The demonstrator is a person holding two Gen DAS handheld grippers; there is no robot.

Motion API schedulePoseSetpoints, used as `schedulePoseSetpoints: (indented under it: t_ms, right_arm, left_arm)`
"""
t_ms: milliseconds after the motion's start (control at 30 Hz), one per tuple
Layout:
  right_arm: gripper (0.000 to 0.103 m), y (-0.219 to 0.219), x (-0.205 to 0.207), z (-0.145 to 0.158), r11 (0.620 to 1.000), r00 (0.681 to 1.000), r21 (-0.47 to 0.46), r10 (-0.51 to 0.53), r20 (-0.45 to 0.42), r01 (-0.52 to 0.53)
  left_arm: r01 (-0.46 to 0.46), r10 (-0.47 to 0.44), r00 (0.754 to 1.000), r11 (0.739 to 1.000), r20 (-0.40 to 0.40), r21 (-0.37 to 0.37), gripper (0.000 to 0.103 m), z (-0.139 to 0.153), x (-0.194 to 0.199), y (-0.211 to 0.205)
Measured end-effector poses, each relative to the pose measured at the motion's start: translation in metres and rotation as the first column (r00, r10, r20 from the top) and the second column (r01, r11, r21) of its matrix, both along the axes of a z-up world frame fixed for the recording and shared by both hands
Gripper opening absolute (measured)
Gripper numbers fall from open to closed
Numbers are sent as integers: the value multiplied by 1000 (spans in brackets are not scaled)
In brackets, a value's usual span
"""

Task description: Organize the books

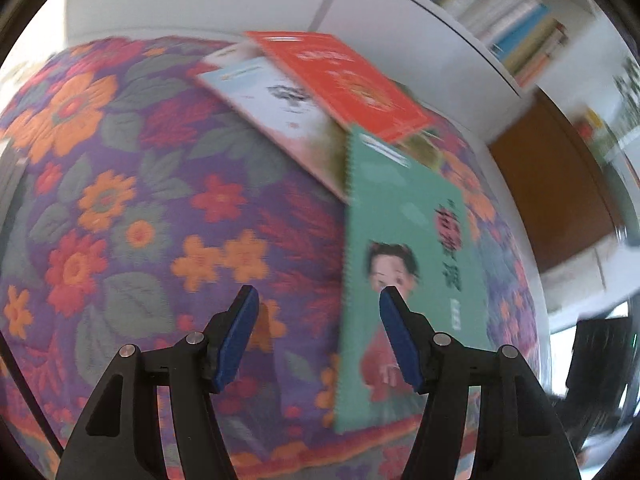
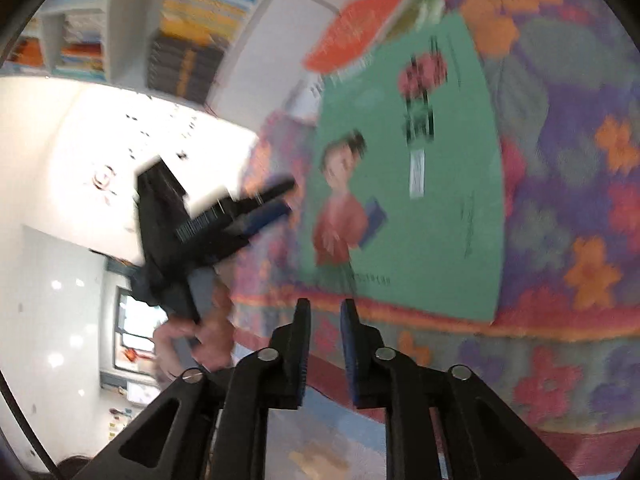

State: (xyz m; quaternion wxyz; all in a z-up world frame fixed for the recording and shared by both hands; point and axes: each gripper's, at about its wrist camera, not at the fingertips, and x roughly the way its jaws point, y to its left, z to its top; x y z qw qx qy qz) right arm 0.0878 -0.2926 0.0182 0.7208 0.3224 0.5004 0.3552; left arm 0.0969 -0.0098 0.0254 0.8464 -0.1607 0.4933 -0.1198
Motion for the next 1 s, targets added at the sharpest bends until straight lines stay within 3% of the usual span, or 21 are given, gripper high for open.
schedulePoseSetpoints:
  t_ms: [67, 133, 267, 333, 533, 600, 800, 1000]
  right_arm:
    - [29, -18, 10, 5, 997, 997, -27, -76, 30, 77]
    - [34, -29, 20, 7, 980, 985, -122, -150, 81, 159]
    - [34, -26, 43, -10, 939, 976, -263, -208, 70, 219]
    - [35, -20, 47, -15, 939, 972, -250, -223, 78, 236]
    - [35, -6, 33, -16, 912, 943, -313, -177, 283, 265]
    - [35, -2, 34, -15, 906, 942, -330, -171, 290, 266]
    - [35, -9, 36, -16, 921, 946, -289, -186, 266, 263]
    - [36, -18, 36, -18, 940, 953, -236, -192, 233, 247]
  left_arm:
    - [26, -26, 1000, 1000, 5, 11, 60, -1, 3, -8]
    - [34, -34, 999, 999, -22, 13, 60, -8, 4, -12]
    - [16, -16, 1000, 1000, -13, 2, 53, -11, 5, -7]
    - [14, -14, 1000, 999, -5, -30, 53, -13, 5, -2]
    - [38, -33, 997, 998, 71, -60, 53, -15, 2, -5]
    - [41, -37, 994, 998, 104, -43, 53, -16, 0, -9]
    - [33, -49, 985, 995, 168, 97, 55, -16, -7, -29]
    - [34, -47, 983, 996, 178, 77, 55, -17, -6, -22]
